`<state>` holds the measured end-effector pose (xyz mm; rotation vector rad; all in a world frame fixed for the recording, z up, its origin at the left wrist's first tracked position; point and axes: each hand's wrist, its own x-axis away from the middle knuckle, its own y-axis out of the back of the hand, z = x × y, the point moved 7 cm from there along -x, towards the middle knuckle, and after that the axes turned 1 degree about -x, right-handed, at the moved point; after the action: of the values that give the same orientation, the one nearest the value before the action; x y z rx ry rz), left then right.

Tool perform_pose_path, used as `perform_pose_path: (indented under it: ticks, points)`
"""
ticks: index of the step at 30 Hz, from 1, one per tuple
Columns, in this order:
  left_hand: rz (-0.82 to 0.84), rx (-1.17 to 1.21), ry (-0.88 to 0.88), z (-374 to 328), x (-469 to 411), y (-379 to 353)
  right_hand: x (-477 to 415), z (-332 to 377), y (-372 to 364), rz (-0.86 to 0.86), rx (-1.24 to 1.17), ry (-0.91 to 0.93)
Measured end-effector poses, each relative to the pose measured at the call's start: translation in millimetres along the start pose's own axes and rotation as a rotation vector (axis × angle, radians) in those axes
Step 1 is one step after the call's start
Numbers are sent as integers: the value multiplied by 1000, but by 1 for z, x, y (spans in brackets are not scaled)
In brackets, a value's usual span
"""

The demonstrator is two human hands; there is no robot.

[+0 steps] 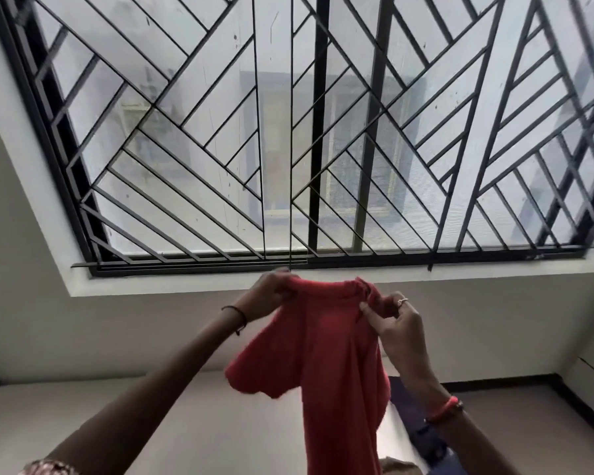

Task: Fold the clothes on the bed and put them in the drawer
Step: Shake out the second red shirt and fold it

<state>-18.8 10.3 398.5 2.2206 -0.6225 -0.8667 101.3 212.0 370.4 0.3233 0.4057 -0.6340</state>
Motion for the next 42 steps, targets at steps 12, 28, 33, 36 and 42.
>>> perform_pose_path:
  ticks: [12, 28, 33, 36, 42]
  points:
    - [75, -149, -426, -86, -60, 62, 58, 10, -56, 481, 23, 74]
    - [60, -31, -389, -74, -56, 91, -85, 73, -98, 818, 18, 53]
    - [-44, -78, -450, -70, -37, 102, -58, 3, -125, 1096, -60, -349]
    - [-111, -178, -432, -48, -20, 108, -58, -9, -119, 1009, -116, -427]
    - [-190, -258, -260, 6, 11, 96, -63, 7, -94, 947, -367, -616]
